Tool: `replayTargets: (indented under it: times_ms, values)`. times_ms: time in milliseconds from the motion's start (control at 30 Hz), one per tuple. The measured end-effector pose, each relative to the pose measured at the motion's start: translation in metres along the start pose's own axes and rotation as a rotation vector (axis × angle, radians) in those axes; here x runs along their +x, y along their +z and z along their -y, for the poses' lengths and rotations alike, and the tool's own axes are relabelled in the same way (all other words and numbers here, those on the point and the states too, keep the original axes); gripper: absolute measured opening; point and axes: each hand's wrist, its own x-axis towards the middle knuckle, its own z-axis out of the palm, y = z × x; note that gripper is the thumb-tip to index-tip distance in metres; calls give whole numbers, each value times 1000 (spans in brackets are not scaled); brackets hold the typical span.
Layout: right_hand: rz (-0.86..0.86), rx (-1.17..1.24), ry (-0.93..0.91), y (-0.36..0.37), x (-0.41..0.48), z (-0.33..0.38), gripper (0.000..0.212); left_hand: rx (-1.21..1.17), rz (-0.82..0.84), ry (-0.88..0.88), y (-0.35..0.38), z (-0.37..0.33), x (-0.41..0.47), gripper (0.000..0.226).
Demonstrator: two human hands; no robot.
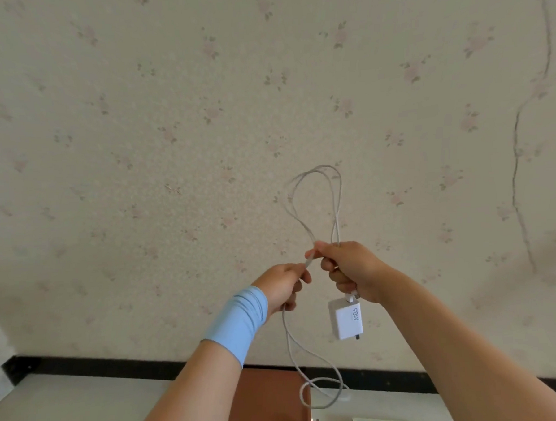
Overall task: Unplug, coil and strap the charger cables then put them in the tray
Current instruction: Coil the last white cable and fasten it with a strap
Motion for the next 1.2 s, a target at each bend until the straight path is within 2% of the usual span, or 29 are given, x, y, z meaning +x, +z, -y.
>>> replayTargets:
  times_ms: [100, 200, 333, 500, 600, 667, 733, 833, 933, 1000, 1100, 1200]
  values:
    - [57, -207, 47, 11, -1, -4, 45, -449, -102, -23, 0, -6, 2, 30]
    - [248, -380, 87, 21, -6, -8, 47, -823, -100, -30, -6, -12, 5, 35]
    - [432, -502, 107, 24, -9, -9, 28, -987, -132, -20, -19, -13, 6, 40]
    - [609, -716, 273, 20, -6, -22, 23, -947, -257, 7, -45, -5, 7, 40]
    - [523, -773, 246, 21, -6, -30, 19, -875, -361, -23, -57, 7, 8, 40]
    - [463, -729, 210, 21, -3, -30, 19, -733, -412, -55, -59, 13, 7, 42]
    - [427, -647, 195, 22, 1, -31, 21, -581, -388, -91, -60, 17, 4, 51]
    - [343, -490, 173, 25, 6, -29, 23, -501, -251, -168, -59, 19, 0, 61]
    - [319, -322, 175, 28, 8, -24, 26, -387, -89, -190, -47, 16, -4, 51]
    - [347, -308, 163, 31, 8, -20, 30, -305, -11, -149, -34, 13, -6, 37]
    - [375, -327, 145, 34, 6, -16, 34, -221, -76, -49, -20, 12, -2, 20]
    - [372, -302, 141, 32, 8, -18, 31, -204, -158, -7, -21, 10, 2, 26]
